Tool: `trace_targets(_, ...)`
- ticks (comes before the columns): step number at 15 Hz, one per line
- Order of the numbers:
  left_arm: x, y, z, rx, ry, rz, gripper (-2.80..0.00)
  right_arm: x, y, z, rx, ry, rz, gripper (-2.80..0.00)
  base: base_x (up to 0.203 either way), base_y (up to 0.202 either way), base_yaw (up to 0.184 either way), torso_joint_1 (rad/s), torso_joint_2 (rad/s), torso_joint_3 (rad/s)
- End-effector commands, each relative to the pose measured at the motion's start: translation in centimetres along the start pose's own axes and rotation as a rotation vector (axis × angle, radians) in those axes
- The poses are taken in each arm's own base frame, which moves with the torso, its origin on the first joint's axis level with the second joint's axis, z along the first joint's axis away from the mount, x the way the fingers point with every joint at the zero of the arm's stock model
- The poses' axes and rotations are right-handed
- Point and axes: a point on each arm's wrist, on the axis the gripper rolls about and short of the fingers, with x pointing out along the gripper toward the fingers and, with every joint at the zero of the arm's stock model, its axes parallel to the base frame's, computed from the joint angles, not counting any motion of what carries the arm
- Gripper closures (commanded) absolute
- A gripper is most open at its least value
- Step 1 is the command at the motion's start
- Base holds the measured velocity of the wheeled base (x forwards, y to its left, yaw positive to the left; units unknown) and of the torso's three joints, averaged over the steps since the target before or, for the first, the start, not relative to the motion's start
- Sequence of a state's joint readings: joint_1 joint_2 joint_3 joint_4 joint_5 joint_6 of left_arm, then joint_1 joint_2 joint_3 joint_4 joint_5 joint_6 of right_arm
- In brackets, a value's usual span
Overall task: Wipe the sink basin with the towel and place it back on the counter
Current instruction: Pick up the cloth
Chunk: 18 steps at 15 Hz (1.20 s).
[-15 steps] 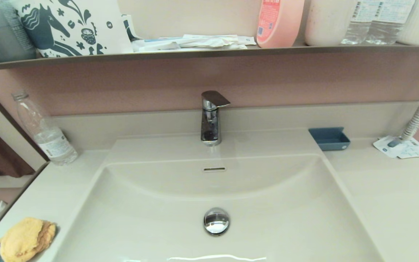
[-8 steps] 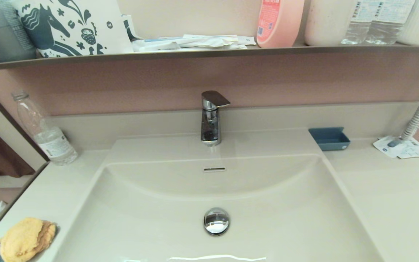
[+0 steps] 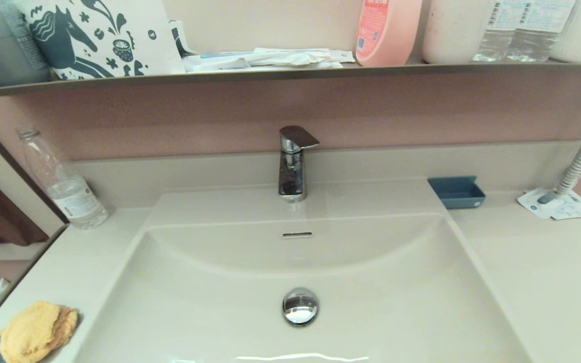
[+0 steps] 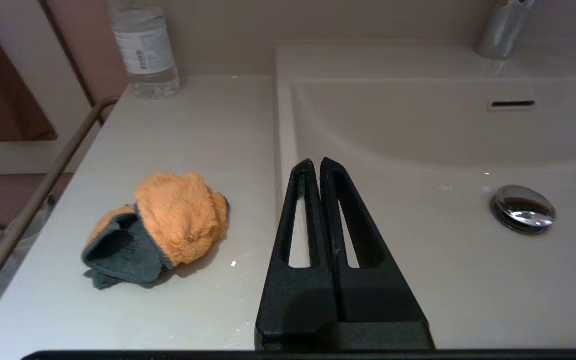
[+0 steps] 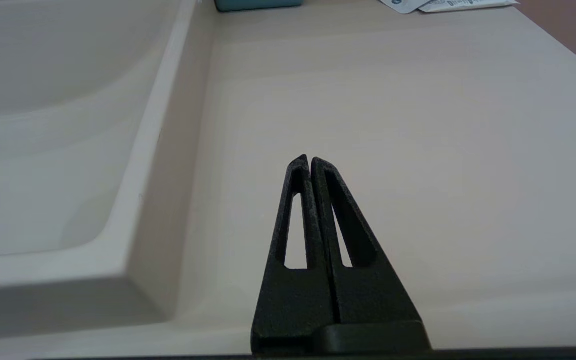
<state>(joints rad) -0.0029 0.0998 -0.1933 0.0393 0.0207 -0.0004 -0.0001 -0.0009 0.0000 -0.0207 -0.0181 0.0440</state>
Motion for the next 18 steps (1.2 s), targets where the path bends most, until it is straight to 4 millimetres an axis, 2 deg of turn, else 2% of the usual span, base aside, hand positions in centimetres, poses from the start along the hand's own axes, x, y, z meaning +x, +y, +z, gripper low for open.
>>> trace_targets(1,1.3,0.0,1.6,0.002,0.078,0.037,0.0,0.0,0.0,0.0,-0.001,0.0,-0.002,0.0,0.0,0.0,0.0,0.0,0.0,0.0)
trace_targets(5,5.2,0.2,5.1,-0.04,0.236,0.152,0.0,0.0,0.0,0.0,-0.001,0.0,-0.002,0.0,0.0,0.0,0.0,0.0,0.0,0.0)
trace_targets(10,10.4,0.3,5.6,-0.091,0.436,0.201,0.0,0.0,0.0,0.0,0.0,0.0,-0.001,0.0,0.0,0.0,0.0,0.0,0.0,0.0)
trace_targets(13,14.5,2.2,8.2,-0.141,0.499,0.34,0.0,0.0,0.0,0.0,0.0,0.0,0.0,0.0,0.0,0.0,0.0,0.0,0.0,0.0)
trace_targets(15,15.2,3.8,9.0,-0.205,0.606,0.393,0.0,0.0,0.0,0.0,0.0,0.001,0.0,0.0,0.0,0.0,0.0,0.0,0.0,0.0)
trace_targets(18,14.7,5.0,8.2,-0.295,0.748,0.437,0.0,0.0,0.0,0.0,0.0,0.0,-0.001,0.0,0.0,0.0,0.0,0.0,0.0,0.0)
